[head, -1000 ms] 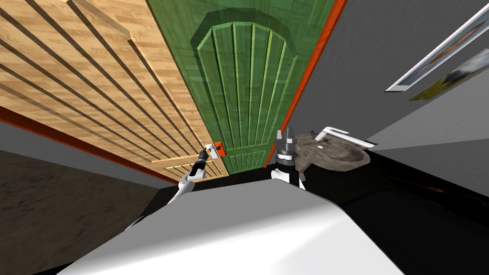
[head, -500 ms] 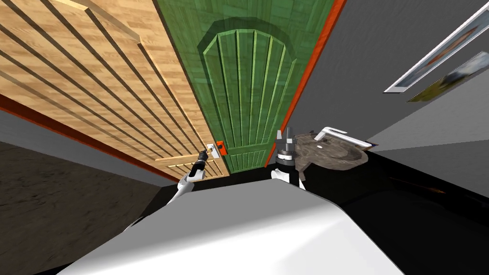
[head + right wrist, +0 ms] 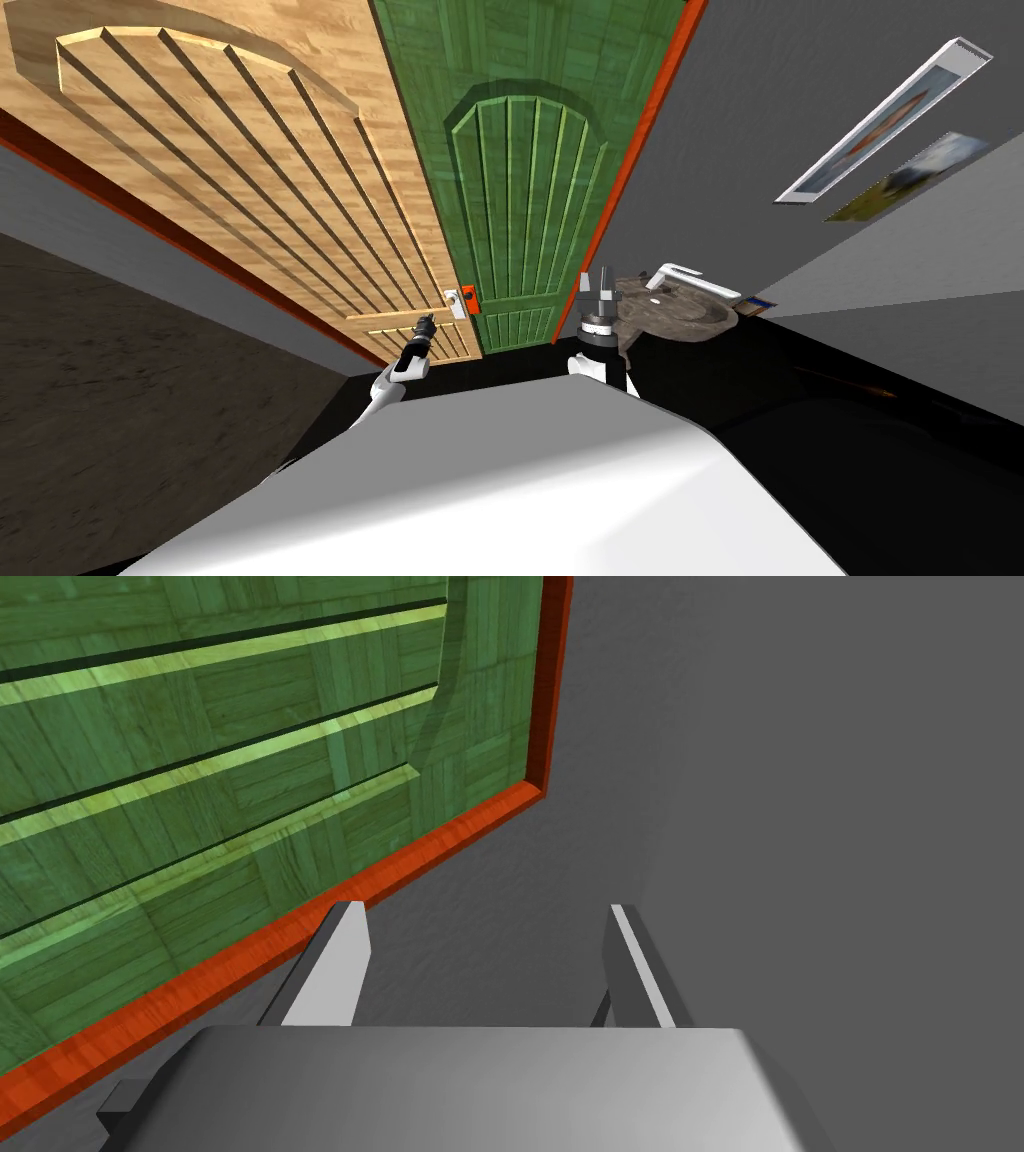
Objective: Pull the door open
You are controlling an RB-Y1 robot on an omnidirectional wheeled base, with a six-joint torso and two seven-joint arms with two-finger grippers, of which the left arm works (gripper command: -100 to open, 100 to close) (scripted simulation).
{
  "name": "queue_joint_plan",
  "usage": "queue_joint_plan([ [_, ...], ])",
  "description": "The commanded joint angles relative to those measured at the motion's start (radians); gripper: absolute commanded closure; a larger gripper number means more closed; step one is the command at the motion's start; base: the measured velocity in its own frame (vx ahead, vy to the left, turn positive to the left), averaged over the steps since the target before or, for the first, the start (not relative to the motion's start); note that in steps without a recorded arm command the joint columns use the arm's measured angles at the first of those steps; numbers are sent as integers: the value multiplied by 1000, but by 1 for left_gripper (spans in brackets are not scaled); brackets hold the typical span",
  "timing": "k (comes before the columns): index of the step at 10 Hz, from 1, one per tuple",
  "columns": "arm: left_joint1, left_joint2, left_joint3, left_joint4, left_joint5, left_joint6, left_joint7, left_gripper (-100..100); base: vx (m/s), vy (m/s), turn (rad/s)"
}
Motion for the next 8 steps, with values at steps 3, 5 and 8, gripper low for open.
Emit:
queue_joint_plan([
  [3, -3, -2, -23, -21, -2, 5, 12, -100, -160, -70, -56],
  [5, 23, 21, 10, -4, 3, 6, 7, -100, -2, 62, 175],
  [8, 37, 34, 40, 16, 8, 1, -1, -100, 129, 95, 73],
])
